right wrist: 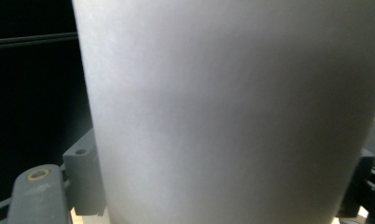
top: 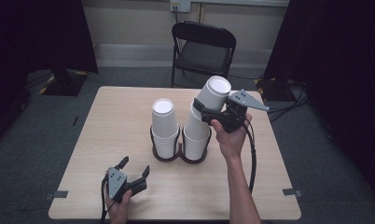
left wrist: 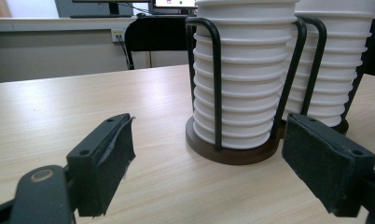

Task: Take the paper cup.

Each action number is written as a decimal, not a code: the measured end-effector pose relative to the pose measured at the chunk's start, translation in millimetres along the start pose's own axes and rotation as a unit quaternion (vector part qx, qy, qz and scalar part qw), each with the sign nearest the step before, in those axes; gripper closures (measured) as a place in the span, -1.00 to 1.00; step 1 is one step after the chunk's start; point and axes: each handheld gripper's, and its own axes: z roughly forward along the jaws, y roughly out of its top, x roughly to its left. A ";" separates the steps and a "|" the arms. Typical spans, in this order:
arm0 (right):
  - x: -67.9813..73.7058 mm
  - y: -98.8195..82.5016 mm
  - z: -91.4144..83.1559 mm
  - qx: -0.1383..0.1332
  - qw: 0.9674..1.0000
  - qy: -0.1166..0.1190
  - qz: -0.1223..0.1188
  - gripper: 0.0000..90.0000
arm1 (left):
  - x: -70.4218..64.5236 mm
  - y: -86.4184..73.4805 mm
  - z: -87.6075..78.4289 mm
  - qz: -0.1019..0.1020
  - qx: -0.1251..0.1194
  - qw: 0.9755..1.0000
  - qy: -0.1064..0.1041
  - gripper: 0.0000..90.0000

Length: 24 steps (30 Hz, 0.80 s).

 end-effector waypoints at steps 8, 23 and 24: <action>-2.0 4.3 -10.1 0.000 1.000 -0.005 0.003 -0.66 | 1.1 0.1 0.4 0.000 0.002 1.000 -0.005 -0.64; -14.2 -5.2 -46.8 -0.018 0.999 -0.024 0.041 -0.65 | 1.3 -0.1 -0.1 -0.002 -0.001 1.000 -0.002 -0.63; -14.4 -6.7 -49.5 -0.019 0.999 -0.028 0.041 -0.65 | 1.1 -0.1 -0.1 -0.003 -0.002 1.000 -0.002 -0.63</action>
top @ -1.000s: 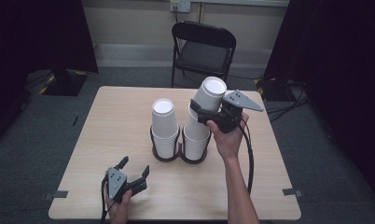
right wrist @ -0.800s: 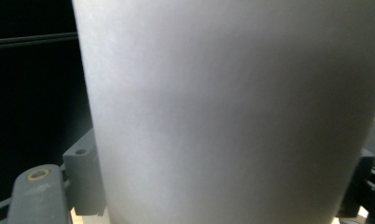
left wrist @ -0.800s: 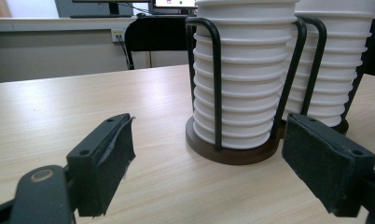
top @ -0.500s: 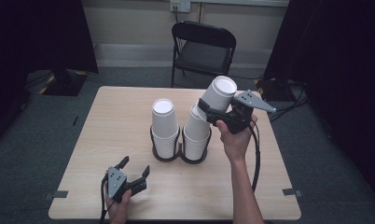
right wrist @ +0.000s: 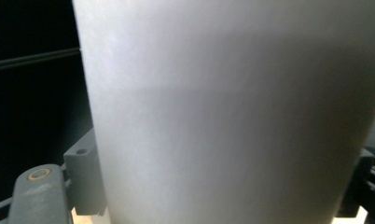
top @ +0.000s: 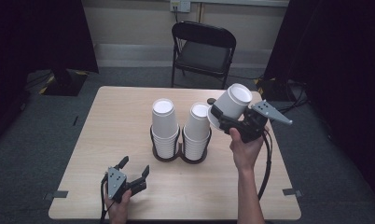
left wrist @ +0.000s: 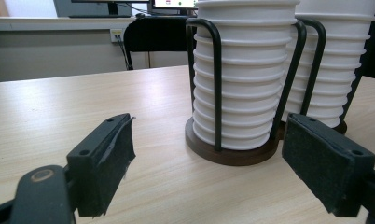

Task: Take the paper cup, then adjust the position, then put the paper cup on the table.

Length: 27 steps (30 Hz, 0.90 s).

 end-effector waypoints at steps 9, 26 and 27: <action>-6.6 -10.7 -19.1 -0.002 1.000 -0.010 0.025 -0.65 | 1.1 0.5 1.2 -0.005 0.005 1.000 0.000 -0.63; -11.2 -51.1 -43.1 0.021 0.998 -0.013 0.064 -0.65 | 6.4 5.7 5.5 -0.032 0.021 0.998 -0.047 -0.65; -9.1 -55.7 -43.6 0.025 0.997 -0.013 0.068 -0.65 | 6.6 7.0 6.1 -0.034 0.019 0.998 -0.050 -0.64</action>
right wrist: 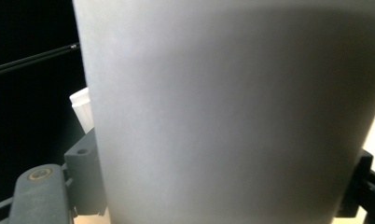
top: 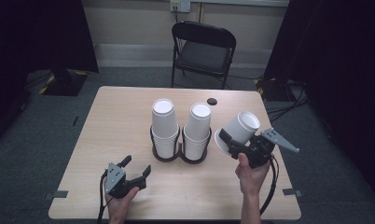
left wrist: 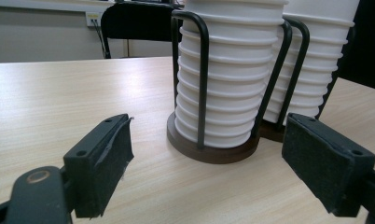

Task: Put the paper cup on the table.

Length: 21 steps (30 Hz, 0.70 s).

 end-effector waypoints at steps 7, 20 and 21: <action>9.0 -22.7 5.0 0.020 1.000 0.003 0.010 -0.65 | -5.8 8.6 2.6 0.004 -0.007 1.000 -0.027 -0.47; 24.6 -73.0 5.6 0.049 0.997 0.030 0.057 -0.64 | -23.1 7.9 7.2 0.008 -0.008 0.998 -0.062 -0.47; 25.8 -76.8 5.7 0.048 0.996 0.036 0.065 -0.64 | -24.1 7.9 7.4 0.006 -0.009 0.998 -0.070 -0.46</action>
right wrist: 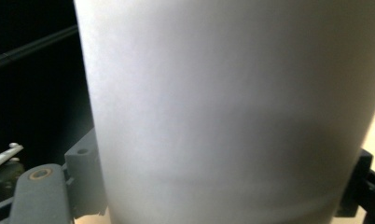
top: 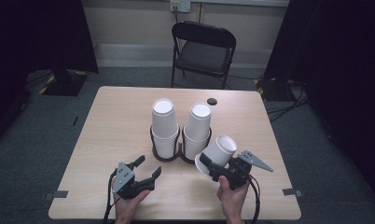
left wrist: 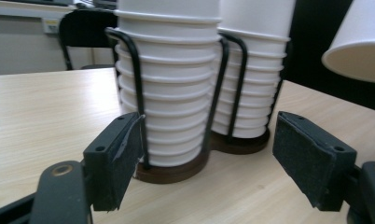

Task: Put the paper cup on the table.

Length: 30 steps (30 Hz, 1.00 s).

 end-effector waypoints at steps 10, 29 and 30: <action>7.7 -17.8 4.2 -0.008 0.998 0.045 0.050 -0.64 | -12.2 4.1 5.8 0.014 -0.012 0.999 -0.042 -0.38; 8.8 -47.5 16.2 0.001 0.983 0.104 0.153 -0.65 | -30.1 3.1 19.1 0.019 -0.032 0.993 -0.116 -0.20; 9.2 -49.2 17.8 0.001 0.981 0.107 0.161 -0.65 | -32.1 2.2 21.6 0.018 -0.035 0.991 -0.128 -0.17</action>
